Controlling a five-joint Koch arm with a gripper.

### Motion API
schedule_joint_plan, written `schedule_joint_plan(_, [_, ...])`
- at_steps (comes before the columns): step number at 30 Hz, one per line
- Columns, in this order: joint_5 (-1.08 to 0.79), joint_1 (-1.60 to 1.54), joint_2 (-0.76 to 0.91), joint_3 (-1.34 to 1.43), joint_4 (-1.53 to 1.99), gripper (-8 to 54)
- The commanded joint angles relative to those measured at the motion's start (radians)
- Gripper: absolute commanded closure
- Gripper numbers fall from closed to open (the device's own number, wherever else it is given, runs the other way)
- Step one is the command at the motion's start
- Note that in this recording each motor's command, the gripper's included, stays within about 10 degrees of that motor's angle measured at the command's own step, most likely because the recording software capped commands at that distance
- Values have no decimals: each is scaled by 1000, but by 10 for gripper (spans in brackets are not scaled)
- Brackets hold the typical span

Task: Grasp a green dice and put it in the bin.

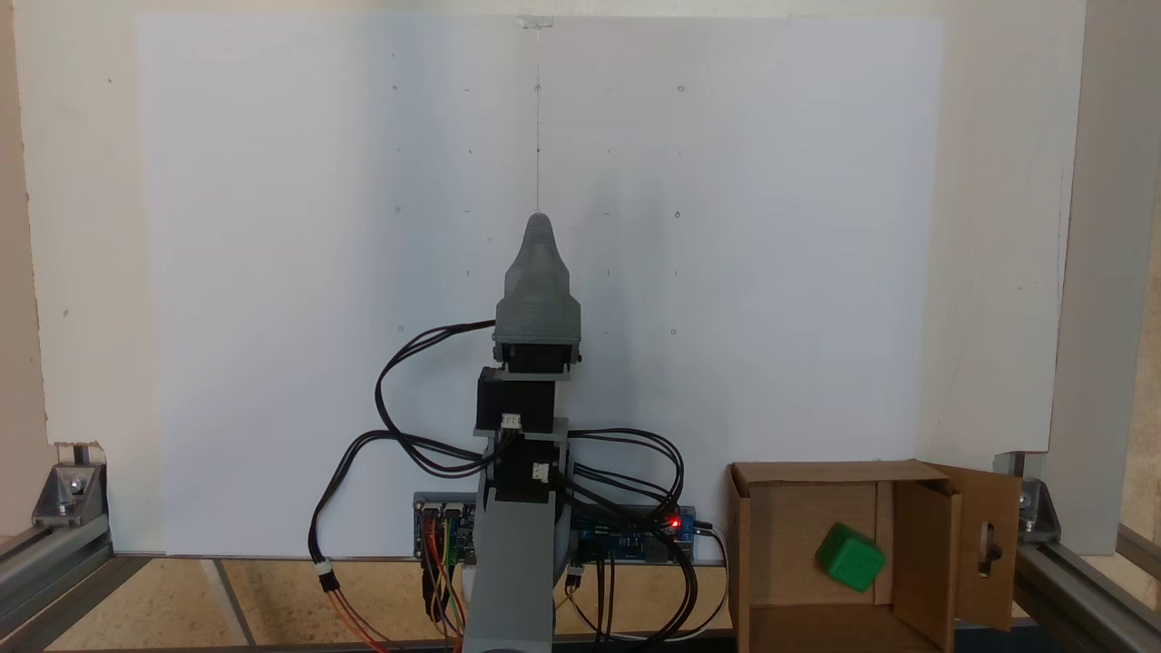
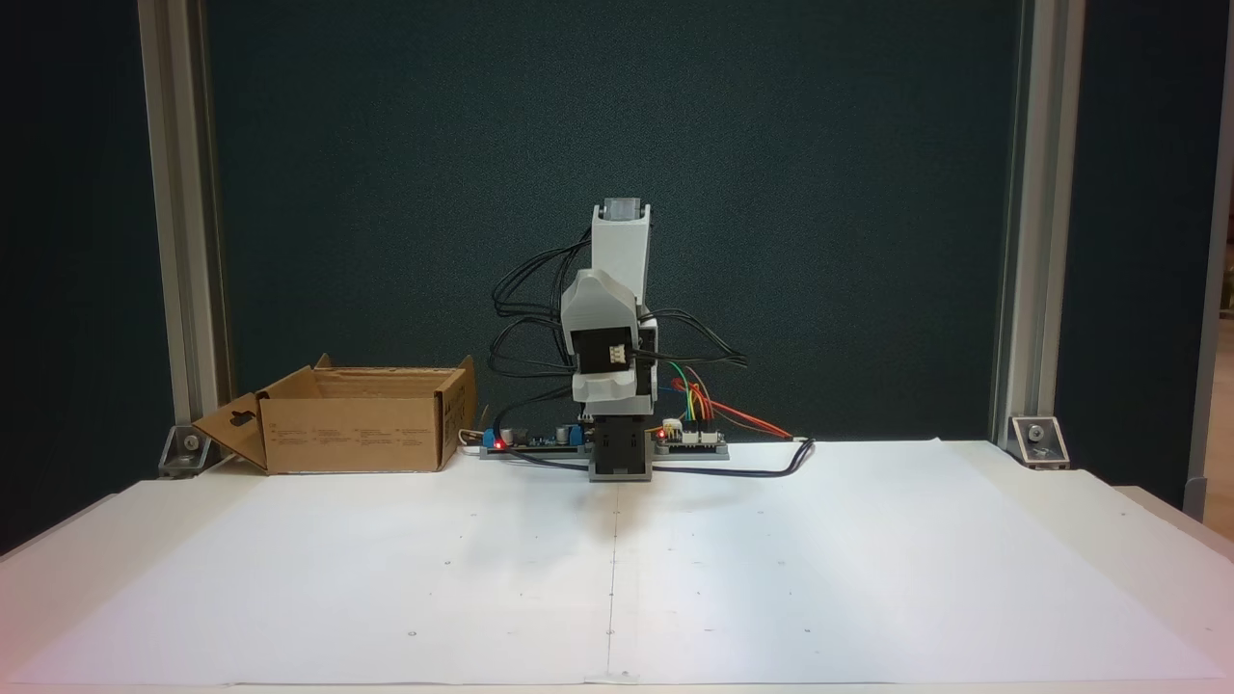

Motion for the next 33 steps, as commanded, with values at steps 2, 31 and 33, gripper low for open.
schedule_joint_plan(2, [-15,5,115,-3,-67,21])
schedule_joint_plan(31, [-12,-9,114,84,-67,11])
schedule_joint_plan(33, [-12,-9,114,84,-67,11])
